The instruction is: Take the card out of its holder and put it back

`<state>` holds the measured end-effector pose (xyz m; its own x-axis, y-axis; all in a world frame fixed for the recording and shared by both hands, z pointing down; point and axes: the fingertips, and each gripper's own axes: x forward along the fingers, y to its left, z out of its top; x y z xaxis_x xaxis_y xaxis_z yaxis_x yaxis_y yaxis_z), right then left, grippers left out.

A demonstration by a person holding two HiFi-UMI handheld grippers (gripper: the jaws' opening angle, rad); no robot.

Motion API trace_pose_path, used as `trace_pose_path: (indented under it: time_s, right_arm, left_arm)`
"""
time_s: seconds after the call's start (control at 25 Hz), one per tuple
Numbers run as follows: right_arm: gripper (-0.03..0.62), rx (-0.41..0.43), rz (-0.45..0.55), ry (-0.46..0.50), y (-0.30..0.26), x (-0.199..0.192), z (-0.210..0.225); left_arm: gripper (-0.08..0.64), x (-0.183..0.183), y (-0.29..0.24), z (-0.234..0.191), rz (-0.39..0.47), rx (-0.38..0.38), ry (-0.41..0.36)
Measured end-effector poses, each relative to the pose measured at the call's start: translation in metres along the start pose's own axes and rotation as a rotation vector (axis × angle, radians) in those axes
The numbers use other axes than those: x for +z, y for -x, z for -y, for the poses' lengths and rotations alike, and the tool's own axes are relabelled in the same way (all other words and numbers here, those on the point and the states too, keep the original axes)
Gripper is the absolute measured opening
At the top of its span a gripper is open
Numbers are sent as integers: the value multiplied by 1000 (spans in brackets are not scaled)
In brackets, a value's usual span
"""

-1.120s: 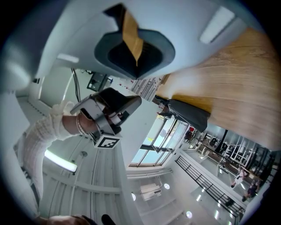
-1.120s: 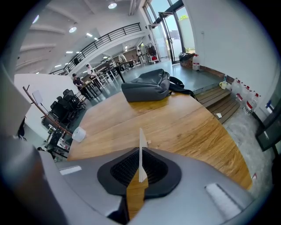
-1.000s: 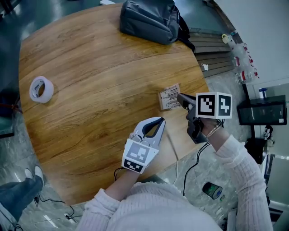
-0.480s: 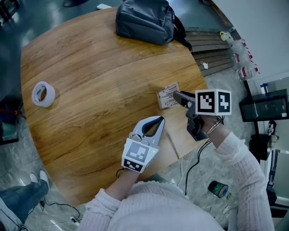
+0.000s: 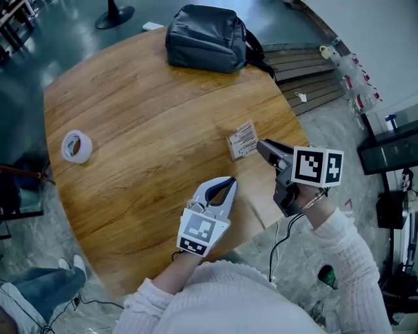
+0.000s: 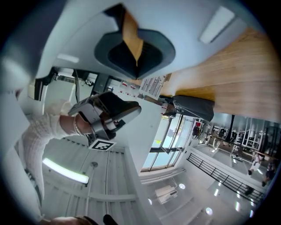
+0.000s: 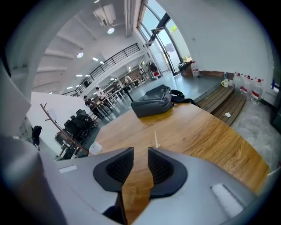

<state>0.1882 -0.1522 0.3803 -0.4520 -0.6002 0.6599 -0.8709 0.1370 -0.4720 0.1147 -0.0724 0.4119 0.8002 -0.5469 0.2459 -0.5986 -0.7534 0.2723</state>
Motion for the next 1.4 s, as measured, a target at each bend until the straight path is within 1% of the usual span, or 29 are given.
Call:
trace_pose_path:
  time_s: [0.04, 0.08, 0.12, 0.16, 0.32, 0.44, 0.56, 0.68, 0.8, 0.92, 1.04, 1.2, 1.4]
  right_arm:
    - [80, 4, 23, -16, 4, -3, 1]
    - [36, 8, 45, -31, 7, -7, 1]
    - [5, 16, 63, -44, 10, -12, 1]
    - [-2, 30, 80, -54, 12, -18, -1]
    - [-2, 105, 173, -65, 14, -40, -6]
    - [-2, 130, 209, -39, 15, -58, -5]
    - [-3, 130, 236, 49, 14, -75, -10]
    - [-2, 137, 253, 153, 15, -87, -23]
    - [-2, 159, 272, 191, 14, -92, -35]
    - [-2, 154, 286, 220, 12, -96, -38]
    - [-2, 132, 285, 244, 11, -103, -36]
    - [-2, 109, 289, 244, 12, -108, -31]
    - [-2, 100, 281, 245, 16, -109, -22]
  left_arm:
    - [9, -1, 2, 2, -10, -2, -10]
    - [9, -2, 4, 5, -19, -5, -16]
    - [9, -3, 4, 7, -26, -7, -21]
    - [9, -3, 5, 9, -33, -9, -24]
    - [9, -8, 4, 14, -62, -15, -39]
    - [9, -11, 0, 21, -62, -14, -36]
    - [9, -11, 1, 21, -59, -12, -34]
    - [9, -3, 0, 17, -33, -18, -30]
    - [9, 7, 2, 4, -6, -1, -28]
    - [9, 10, 3, -5, -17, 18, -20]
    - [8, 6, 2, -7, -54, 16, -2]
    - [8, -3, -2, -5, -93, 11, 12]
    - [9, -4, -9, -2, -104, 26, 19]
